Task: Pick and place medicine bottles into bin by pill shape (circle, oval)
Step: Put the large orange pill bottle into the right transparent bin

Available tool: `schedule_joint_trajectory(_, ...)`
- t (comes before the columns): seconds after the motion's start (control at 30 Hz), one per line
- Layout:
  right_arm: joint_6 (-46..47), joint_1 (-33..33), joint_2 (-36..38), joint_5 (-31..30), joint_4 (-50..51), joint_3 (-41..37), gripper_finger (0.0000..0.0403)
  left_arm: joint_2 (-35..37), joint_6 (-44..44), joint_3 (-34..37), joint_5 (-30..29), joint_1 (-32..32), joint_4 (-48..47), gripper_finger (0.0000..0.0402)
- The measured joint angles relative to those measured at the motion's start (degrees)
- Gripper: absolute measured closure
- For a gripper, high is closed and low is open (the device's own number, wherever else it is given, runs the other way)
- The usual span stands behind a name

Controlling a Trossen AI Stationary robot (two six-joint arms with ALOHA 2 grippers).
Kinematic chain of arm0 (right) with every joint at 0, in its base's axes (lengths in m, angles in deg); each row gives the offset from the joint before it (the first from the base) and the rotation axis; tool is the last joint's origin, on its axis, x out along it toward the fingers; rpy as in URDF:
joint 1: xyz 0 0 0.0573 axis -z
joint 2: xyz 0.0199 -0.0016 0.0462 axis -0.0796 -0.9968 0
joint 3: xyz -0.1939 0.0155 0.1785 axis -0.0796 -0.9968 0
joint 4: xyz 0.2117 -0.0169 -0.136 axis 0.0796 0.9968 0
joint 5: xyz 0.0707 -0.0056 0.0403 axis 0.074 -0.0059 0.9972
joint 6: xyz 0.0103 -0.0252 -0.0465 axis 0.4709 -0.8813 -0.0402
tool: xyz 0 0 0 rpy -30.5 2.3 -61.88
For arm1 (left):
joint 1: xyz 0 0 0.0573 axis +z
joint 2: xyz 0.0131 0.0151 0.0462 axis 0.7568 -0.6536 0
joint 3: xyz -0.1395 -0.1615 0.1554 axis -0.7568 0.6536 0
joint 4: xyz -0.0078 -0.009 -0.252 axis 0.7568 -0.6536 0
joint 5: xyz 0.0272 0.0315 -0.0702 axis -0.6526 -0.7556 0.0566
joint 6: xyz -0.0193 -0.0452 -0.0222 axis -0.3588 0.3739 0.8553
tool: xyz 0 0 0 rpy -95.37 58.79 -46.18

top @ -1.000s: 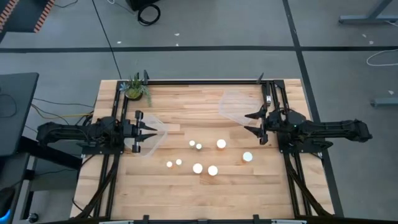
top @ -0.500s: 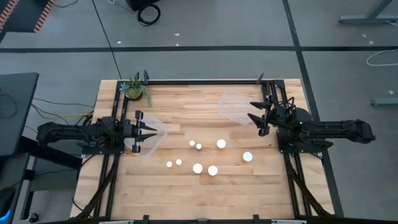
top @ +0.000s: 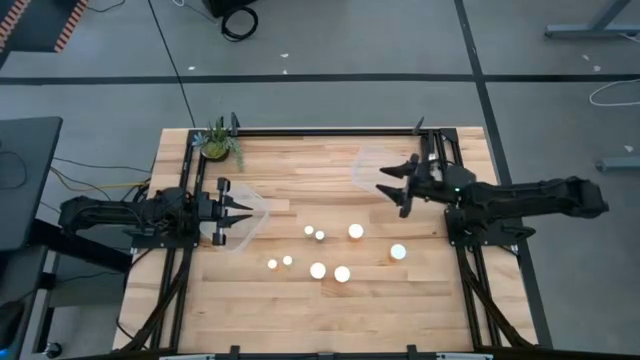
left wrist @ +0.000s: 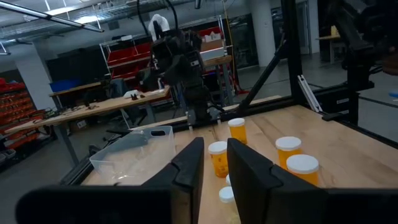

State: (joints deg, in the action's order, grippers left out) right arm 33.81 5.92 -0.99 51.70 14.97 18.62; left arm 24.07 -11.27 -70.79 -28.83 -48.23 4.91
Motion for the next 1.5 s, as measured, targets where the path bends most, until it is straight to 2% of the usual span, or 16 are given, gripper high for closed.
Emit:
schedule_joint_trajectory(0.27, -0.62, -0.15, -11.86, 0.01, 12.21, 10.37, 0.0134, 0.02, 0.0, 0.0, 0.01, 0.01, -0.01, 0.0315)
schedule_joint_trajectory(0.5, 2.68, -0.24, -19.28, 0.02, 23.9, 17.96, 0.0134, 0.02, 0.0, 0.0, -0.01, 0.01, 0.01, 0.0323)
schedule_joint_trajectory(0.8, 5.79, -5.64, -25.29, -0.04, 31.3, 24.19, 0.0134, 0.0, 0.0, 0.0, 0.01, 0.0, -0.01, 0.0316)
schedule_joint_trajectory(1.07, 8.13, -11.23, -29.66, -4.59, 38.78, 30.45, 0.0134, 0.0, 0.0, 0.0, 0.0, 0.01, 0.01, 0.0321)
schedule_joint_trajectory(1.3, 8.95, -12.38, -33.69, -5.96, 42.5, 35.48, 0.0134, 0.01, 0.0, 0.0, 0.0, 0.01, 0.01, 0.032)
schedule_joint_trajectory(1.5, 9.23, -13.71, -38.08, -6.05, 49.95, 41.6, 0.0134, 0.0, 0.0, -0.02, 0.0, 0.01, 0.0, 0.0315)
